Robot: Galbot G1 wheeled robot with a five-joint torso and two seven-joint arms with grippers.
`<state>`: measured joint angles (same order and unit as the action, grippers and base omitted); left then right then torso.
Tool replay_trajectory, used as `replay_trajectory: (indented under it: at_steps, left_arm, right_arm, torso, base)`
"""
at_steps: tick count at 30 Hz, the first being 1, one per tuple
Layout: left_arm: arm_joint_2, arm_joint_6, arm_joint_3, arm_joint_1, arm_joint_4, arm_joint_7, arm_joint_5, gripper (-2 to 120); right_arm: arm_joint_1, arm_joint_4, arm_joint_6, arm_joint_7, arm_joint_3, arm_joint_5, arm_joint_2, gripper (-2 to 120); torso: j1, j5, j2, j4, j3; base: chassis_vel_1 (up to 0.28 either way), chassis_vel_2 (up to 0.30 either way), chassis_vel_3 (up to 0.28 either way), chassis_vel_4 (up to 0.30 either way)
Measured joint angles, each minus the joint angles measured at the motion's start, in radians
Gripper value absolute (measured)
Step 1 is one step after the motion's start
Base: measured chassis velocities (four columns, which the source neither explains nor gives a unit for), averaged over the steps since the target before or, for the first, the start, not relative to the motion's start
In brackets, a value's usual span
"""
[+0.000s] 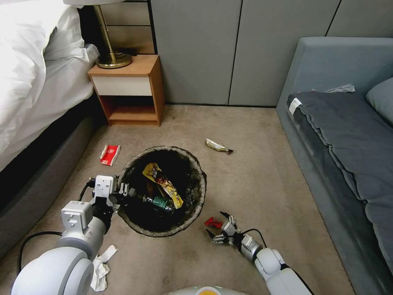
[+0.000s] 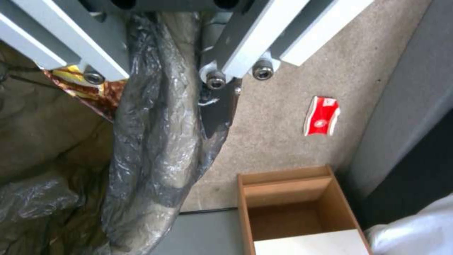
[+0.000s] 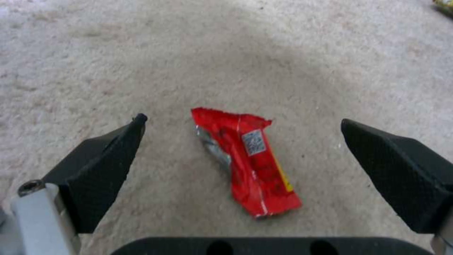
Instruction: Pick up the trash bin, then pick up the garbage from the floor and place it into the trash bin.
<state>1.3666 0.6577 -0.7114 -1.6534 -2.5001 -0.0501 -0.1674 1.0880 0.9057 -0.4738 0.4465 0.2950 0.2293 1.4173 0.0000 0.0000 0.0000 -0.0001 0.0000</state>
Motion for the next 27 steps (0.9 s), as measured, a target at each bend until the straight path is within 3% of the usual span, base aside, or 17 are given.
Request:
replay_trajectory:
  at_steps: [27]
  left_arm:
    - [0.002, 0.0, 0.004, -0.001, 0.0, -0.001, 0.003, 1]
  right_arm:
    - [-0.037, -0.091, -0.028, 0.001, 0.012, -0.026, 0.03, 100]
  torso:
    - [0.0, -0.001, 0.0, 0.0002, 0.0]
  base:
    - [0.0, 0.0, 0.0, 0.0]
